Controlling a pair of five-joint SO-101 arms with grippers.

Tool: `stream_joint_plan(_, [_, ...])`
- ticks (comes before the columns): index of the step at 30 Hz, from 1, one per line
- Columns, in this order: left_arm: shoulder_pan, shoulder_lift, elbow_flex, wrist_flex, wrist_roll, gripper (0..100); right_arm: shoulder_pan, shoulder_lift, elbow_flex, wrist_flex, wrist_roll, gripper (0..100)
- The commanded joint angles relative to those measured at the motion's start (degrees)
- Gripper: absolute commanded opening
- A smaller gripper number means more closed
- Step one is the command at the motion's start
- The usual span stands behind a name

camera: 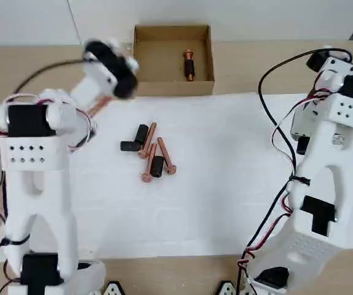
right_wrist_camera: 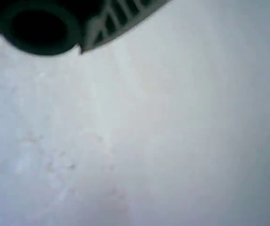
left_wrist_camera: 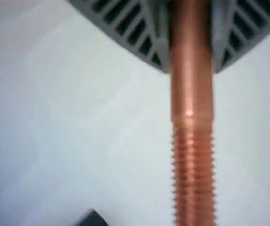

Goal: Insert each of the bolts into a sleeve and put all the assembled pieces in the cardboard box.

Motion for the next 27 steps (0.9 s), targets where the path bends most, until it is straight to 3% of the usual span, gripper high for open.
stream_joint_plan(1, [-0.6, -4.7, 9.7, 0.4, -13.0, 1, 0.7, -4.1, -0.4, 1.3, 0.4, 0.4])
stream_joint_plan(7, [-0.7, -5.4, 22.5, -11.4, -29.3, 1, 0.5, -4.2, -0.4, 1.5, 0.4, 0.4])
stream_joint_plan(13, [-0.7, -5.5, 34.8, -30.2, -38.0, 1, 0.7, -4.2, -0.4, 1.5, 0.3, 0.4])
stream_joint_plan(18, [-1.1, -5.1, 43.2, -40.1, -46.4, 1, 0.5, -4.2, -0.4, 1.5, 0.3, 0.4])
stream_joint_plan(27, [-1.3, -5.1, 52.2, -51.5, -48.0, 1, -0.2, -4.2, -0.4, 1.7, -1.2, 0.4])
